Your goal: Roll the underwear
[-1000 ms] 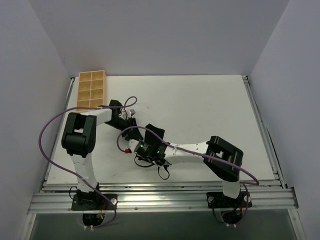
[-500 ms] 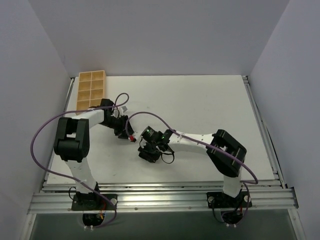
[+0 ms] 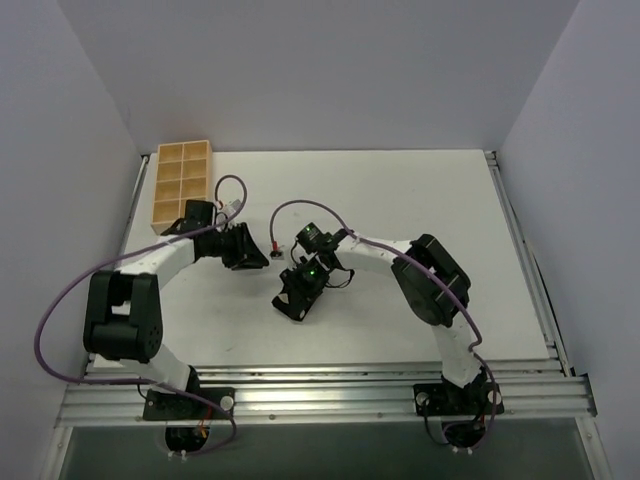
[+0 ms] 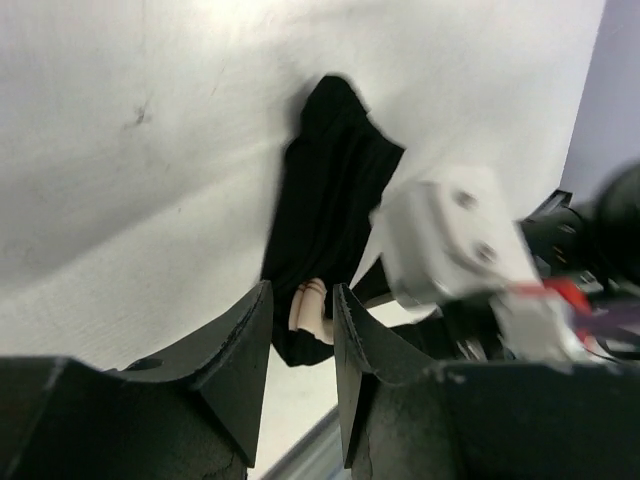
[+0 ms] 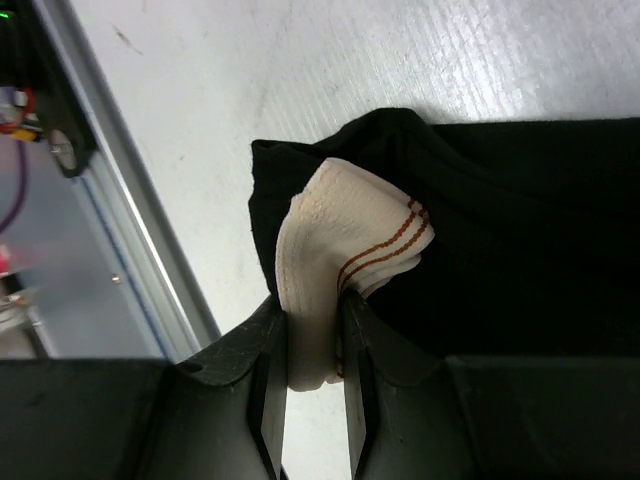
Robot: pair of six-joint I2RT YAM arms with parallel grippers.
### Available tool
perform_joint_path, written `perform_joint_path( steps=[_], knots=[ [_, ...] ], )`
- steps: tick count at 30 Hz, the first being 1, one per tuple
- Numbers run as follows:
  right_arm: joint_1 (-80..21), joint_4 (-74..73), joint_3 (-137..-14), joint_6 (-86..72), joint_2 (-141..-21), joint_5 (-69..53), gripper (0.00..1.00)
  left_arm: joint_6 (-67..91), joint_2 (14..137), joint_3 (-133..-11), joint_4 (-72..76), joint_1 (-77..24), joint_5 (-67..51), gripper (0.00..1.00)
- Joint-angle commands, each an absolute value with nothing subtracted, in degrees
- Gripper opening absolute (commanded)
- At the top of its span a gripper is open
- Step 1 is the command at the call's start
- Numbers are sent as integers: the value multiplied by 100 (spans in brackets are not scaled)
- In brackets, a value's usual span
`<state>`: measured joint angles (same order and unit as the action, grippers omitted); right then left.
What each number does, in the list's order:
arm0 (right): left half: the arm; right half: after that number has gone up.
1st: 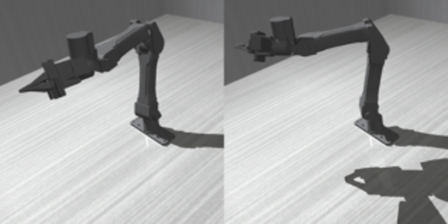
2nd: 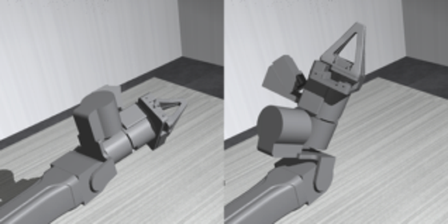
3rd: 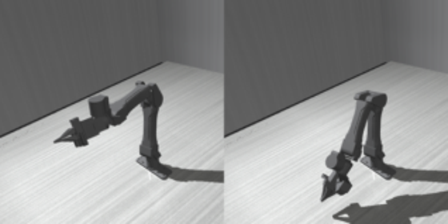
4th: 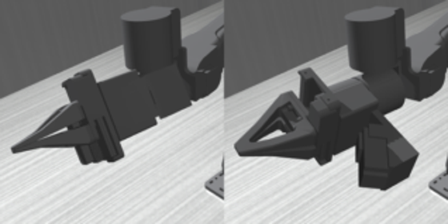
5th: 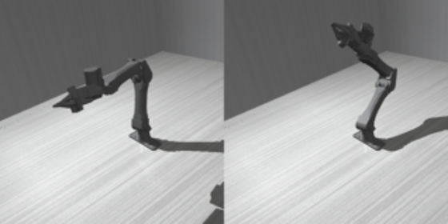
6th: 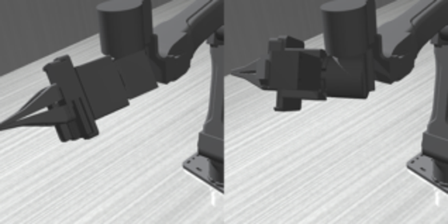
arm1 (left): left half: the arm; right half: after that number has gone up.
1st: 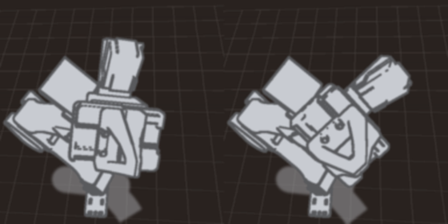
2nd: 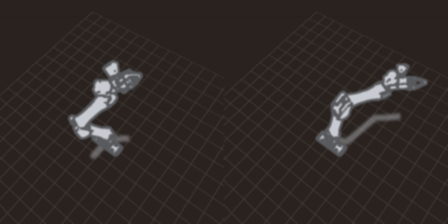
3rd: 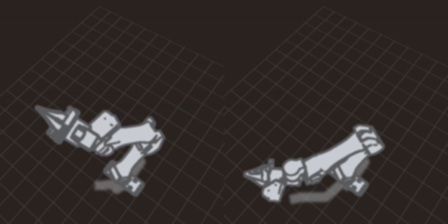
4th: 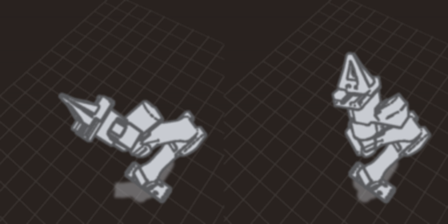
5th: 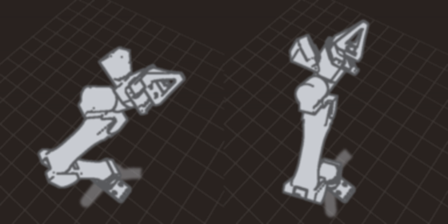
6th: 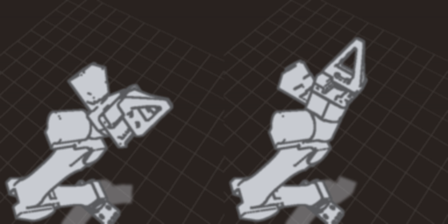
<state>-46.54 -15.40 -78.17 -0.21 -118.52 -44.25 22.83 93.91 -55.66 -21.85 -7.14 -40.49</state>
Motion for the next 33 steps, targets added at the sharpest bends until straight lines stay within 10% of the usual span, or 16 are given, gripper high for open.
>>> perform_joint_path(
  steps=[1, 14, 26, 33],
  knots=[
    [-4439, -1828, -7752, -167, -12357, -5104, 0, 2118, 8625, -5511, -1198, -677, -3972, 38],
    [-3841, -1328, -7576, -421, -12726, -5713, 0, 811, 8683, -5870, -806, -686, -5106, 29],
    [-3744, -1231, -7506, -615, -12876, -6012, 0, -2652, 9694, -7154, -4436, -809, -6064, 44],
    [-3718, -1116, -7506, -738, -12981, -6108, 0, -2865, 9432, -6611, -3930, -966, -6398, 46]
  ],
)
